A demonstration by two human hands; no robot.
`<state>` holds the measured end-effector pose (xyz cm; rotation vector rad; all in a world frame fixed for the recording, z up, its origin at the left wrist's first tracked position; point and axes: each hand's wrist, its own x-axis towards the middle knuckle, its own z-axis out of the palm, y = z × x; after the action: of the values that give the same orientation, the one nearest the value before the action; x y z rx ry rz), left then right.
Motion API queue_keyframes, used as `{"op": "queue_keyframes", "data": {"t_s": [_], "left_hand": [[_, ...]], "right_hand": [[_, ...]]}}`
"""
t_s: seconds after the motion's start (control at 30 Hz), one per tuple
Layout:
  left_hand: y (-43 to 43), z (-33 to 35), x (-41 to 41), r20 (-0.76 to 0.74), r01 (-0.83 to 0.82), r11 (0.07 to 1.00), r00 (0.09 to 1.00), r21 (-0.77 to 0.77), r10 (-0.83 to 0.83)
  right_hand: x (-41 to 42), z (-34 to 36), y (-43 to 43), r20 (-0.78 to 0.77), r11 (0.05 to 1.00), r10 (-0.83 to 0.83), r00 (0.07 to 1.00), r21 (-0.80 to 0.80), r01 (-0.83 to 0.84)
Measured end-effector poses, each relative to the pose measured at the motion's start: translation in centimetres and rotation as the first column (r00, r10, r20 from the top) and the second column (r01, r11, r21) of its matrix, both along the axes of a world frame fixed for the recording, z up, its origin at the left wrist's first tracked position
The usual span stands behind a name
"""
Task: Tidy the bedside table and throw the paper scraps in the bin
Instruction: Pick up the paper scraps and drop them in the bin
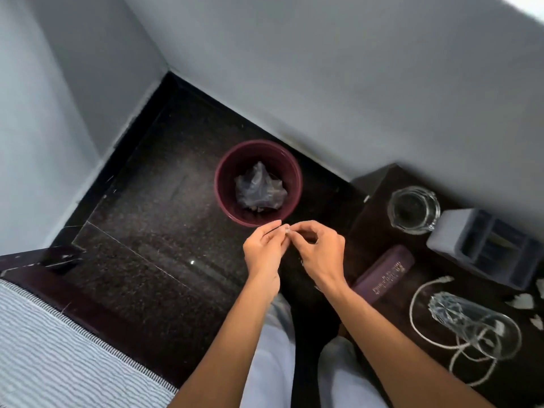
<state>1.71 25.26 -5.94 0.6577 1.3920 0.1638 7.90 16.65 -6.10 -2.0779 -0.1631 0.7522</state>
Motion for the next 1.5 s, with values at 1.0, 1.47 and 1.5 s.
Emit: {"op": "queue_keyframes", "data": {"t_s": [1.0, 1.47, 1.5], "left_hand": [[-0.3, 0.2, 0.9, 0.073, -0.021, 0.992, 0.997, -0.127, 0.031], [-16.4, 8.3, 0.6, 0.144, 0.081, 0.961, 0.989, -0.265, -0.044], [-17.5, 8.6, 0.4, 0.134, 0.102, 0.96, 0.989, -0.261, -0.069]], "right_hand": [[-0.9, -1.5, -0.4, -0.172, 0.925, -0.379, 0.909, -0.051, 0.376], [-3.8, 6.4, -17.2, -0.174, 0.76, -0.639, 0.749, 0.011, 0.65], [-4.2, 6.7, -18.5, -0.174, 0.742, -0.66, 0.731, -0.001, 0.67]]}}
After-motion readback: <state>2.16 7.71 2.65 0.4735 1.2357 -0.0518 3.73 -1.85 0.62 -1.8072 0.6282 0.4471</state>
